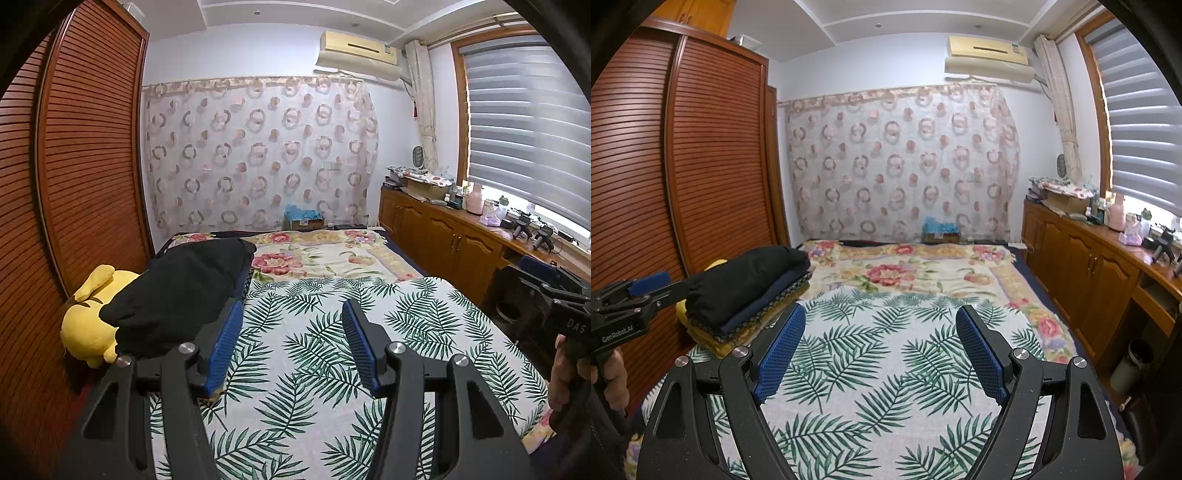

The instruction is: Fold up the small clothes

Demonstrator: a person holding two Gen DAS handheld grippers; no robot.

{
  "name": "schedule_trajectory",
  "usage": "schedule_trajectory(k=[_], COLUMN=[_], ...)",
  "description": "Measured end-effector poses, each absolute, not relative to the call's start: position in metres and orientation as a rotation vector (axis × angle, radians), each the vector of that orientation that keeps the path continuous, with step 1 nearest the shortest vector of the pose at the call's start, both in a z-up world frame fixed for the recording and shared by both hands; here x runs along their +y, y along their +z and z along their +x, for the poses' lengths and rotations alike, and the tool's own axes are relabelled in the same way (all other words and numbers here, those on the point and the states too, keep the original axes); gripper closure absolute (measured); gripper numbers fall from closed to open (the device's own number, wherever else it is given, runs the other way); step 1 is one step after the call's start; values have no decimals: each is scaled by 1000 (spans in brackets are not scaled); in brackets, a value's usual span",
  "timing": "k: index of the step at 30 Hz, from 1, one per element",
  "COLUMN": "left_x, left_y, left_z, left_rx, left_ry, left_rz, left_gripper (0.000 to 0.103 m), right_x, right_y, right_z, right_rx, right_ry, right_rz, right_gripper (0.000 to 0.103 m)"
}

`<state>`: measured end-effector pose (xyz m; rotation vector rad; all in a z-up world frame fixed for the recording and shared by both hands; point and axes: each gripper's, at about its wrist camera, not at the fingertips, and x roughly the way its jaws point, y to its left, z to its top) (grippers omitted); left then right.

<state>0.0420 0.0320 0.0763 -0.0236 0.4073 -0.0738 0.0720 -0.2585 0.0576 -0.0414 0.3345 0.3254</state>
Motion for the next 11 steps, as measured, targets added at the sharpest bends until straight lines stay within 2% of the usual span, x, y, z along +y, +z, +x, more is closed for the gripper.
schedule_trajectory(k=[11], left_x=[35], left_y=[76], left_z=[42], left_rx=[405], left_ry=[-75], left_rz=[-26], left_gripper=[48], right_x=[-258], right_y=[58], right_z=[72], right_rx=[333], right_ry=[323], right_rz=[-41], right_gripper=[17])
